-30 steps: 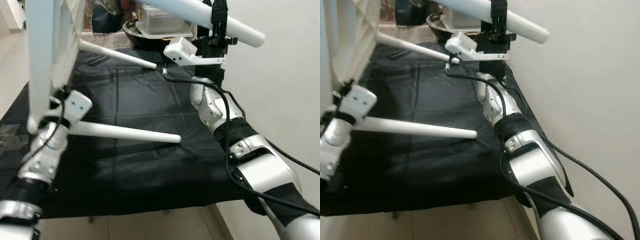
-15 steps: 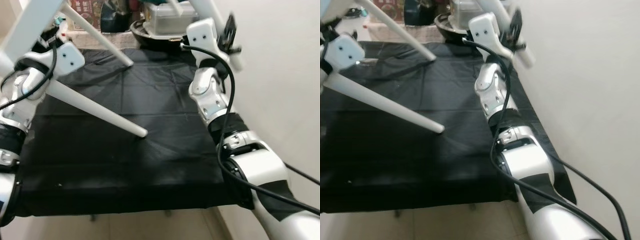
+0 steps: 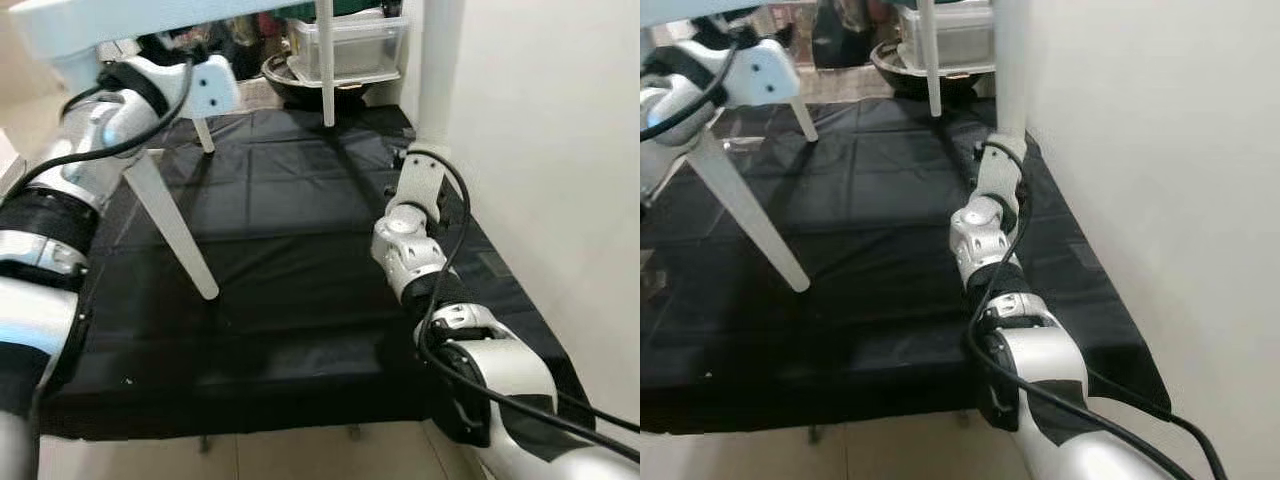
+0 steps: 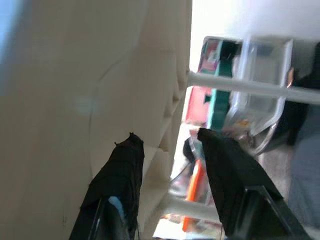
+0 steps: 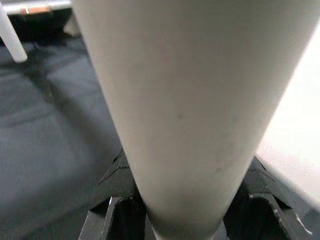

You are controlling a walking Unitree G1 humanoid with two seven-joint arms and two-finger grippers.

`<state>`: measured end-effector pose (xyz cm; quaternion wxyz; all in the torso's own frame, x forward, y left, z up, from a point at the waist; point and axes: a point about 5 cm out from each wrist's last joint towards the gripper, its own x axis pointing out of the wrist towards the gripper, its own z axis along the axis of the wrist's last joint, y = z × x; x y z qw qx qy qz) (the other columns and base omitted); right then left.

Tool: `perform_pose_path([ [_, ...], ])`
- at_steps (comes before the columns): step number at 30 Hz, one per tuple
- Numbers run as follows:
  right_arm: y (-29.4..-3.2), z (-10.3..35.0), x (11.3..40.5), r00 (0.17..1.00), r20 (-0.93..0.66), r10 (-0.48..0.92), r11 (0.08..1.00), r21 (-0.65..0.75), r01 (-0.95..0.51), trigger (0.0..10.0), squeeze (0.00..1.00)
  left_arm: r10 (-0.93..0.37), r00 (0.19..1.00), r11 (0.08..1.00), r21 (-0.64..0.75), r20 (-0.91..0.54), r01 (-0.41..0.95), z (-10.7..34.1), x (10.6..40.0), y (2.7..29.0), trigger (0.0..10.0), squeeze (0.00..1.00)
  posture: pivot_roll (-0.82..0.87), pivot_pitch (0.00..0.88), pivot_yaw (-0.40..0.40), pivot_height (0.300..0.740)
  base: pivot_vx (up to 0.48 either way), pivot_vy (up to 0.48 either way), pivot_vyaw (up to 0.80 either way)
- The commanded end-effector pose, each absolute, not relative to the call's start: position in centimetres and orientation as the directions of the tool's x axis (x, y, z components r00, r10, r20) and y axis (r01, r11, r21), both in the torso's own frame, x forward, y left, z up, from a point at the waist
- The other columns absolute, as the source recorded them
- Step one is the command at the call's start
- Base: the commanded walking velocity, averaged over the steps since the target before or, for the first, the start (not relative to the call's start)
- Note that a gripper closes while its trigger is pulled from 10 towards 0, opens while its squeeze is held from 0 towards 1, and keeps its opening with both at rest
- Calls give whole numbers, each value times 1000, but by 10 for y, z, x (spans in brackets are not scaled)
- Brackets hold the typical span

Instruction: Building children table

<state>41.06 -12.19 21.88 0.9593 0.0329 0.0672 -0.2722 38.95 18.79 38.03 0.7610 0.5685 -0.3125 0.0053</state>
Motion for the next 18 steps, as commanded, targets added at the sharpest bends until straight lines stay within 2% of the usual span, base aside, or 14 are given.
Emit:
perform_pose_path([
  [1, -159, 176, 400, 699, -418, -580, 750, 59, 659, 0, 0, -249, 864, 383, 864, 437, -326, 356, 390, 223, 10000, 0, 177, 70, -4, 740, 0, 0, 0],
  [2, -154, 172, 399, 699, -445, -560, 755, 73, 651, 0, 0, -329, 866, 391, 889, 377, -239, 337, 393, 207, 10000, 0, 174, 70, -7, 740, 0, 0, 0],
  [3, -154, 172, 399, 699, -445, -560, 755, 73, 651, 0, 0, -329, 866, 391, 889, 377, -239, 337, 393, 207, 10000, 0, 174, 70, -7, 740, 0, 0, 0],
  [5, -146, 164, 397, 689, -505, -520, 755, 105, 647, 0, 0, -460, 845, 382, 920, 275, -91, 303, 391, 181, 10000, 0, 176, 75, -9, 740, 0, 0, 0],
  [6, -146, 164, 397, 689, -505, -520, 755, 105, 647, 0, 0, -460, 845, 382, 920, 275, -91, 303, 391, 181, 10000, 0, 176, 75, -9, 740, 0, 0, 0],
  [7, -143, 161, 396, 693, -524, -496, 760, 123, 638, 4078, 0, -521, 822, 387, 922, 231, -14, 287, 389, 168, 10000, 0, 175, 75, -8, 740, 0, 0, 0],
  [9, -143, 161, 396, 693, -524, -496, 760, 123, 638, 4078, 0, -521, 822, 387, 922, 231, -14, 287, 389, 168, 10000, 0, 175, 75, -8, 740, 0, 0, 0],
  [10, -141, 159, 396, 701, -534, -473, 762, 152, 629, 10000, 0, -585, 791, 357, 933, 179, 53, 271, 383, 157, 10000, 0, 175, 75, -8, 740, 0, 0, 0],
  [11, -141, 159, 396, 709, -536, -458, 764, 169, 622, 10000, 0, -622, 769, 363, 924, 147, 118, 257, 379, 149, 10000, 0, 171, 79, -4, 740, 0, 0, 0],
  [14, -140, 160, 397, 727, -525, -442, 775, 185, 604, 10000, 0, -654, 746, 341, 929, 124, 144, 246, 373, 143, 10000, 0, 173, 79, -5, 740, 0, 0, 0],
  [15, -138, 162, 398, 747, -510, -427, 792, 188, 581, 10000, 208, -672, 732, 341, 924, 111, 173, 235, 367, 138, 10000, 0, 174, 80, -7, 740, 0, 0, 0],
  [16, -138, 162, 398, 747, -510, -427, 792, 188, 581, 10000, 208, -672, 732, 341, 924, 111, 173, 235, 367, 138, 10000, 0, 174, 80, -7, 740, 0, 0, 0],
  [17, -136, 164, 399, 770, -488, -411, 811, 189, 553, 10000, 1000, -681, 724, 353, 916, 112, 190, 225, 361, 134, 10000, 0, 172, 82, -8, 740, 0, 0, 0],
  [18, -136, 164, 399, 770, -488, -411, 811, 189, 553, 10000, 1000, -681, 724, 353, 916, 112, 190, 225, 361, 134, 10000, 0, 172, 82, -8, 740, 0, 0, 0],
])
